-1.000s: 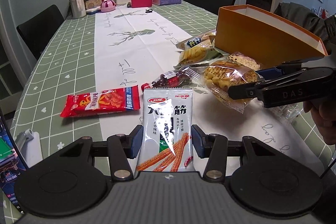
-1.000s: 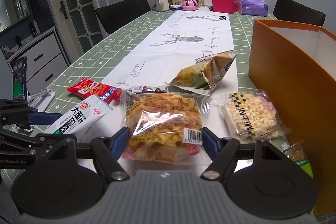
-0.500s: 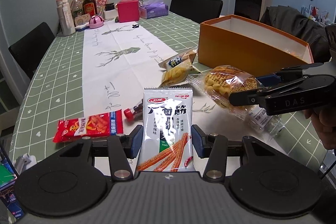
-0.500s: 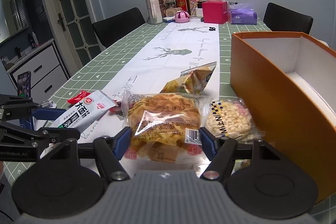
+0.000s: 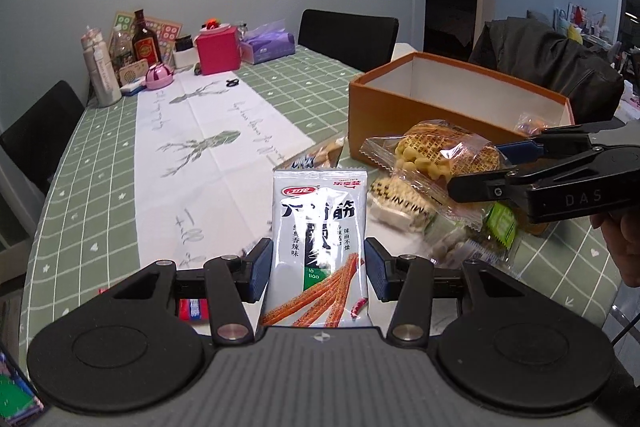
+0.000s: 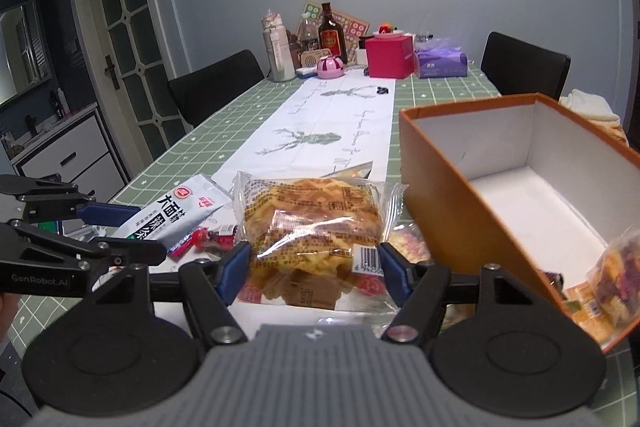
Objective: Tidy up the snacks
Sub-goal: 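Carry the strip packet and waffle-cookie bag over the orange box with both tools, then open both tools to drop the packet and cookie bag into the box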
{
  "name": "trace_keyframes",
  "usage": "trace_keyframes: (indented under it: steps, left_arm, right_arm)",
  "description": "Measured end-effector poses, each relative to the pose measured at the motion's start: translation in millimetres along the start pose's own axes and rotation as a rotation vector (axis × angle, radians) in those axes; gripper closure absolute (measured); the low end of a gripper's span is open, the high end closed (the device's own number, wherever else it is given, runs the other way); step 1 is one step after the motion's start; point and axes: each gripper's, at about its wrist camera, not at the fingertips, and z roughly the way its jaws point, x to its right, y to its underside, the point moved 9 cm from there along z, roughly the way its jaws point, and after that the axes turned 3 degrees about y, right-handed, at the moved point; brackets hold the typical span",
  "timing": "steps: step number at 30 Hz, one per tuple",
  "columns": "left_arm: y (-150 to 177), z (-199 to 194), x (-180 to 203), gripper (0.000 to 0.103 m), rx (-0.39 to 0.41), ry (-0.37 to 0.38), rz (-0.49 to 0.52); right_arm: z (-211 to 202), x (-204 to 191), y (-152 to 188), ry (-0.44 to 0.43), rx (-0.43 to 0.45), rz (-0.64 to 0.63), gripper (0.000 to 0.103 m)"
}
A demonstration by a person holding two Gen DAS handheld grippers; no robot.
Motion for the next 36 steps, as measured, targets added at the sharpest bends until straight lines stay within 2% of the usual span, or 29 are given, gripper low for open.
trace_keyframes:
  steps: [9, 19, 23, 29, 36]
  left_arm:
    - [-42.1, 17.5, 30.3, 0.047, 0.041, 0.048, 0.037]
    - [-91.0, 54.3, 81.6, 0.047, 0.075, 0.165, 0.022]
    - [-108.9, 72.0, 96.9, 0.047, 0.078, 0.194, 0.028]
    - [-127.9, 101.6, 116.3, 0.047, 0.042, 0.2, 0.033]
    - [-134.1, 140.6, 130.8, 0.047, -0.063, 0.19, 0.009]
  right_arm:
    - [-31.6, 39.1, -23.1, 0.052, 0.078, 0.008, 0.036]
    - [-48.6, 103.5, -40.3, 0.148, 0.119, 0.031, 0.036]
    - [-44.0, 130.5, -46.1, 0.187, 0.1, 0.037, 0.036]
    - [-31.6, 165.9, -50.8, 0.244, 0.055, 0.037, 0.037]
    - [-9.6, 195.5, -50.1, 0.258, -0.034, 0.047, 0.037]
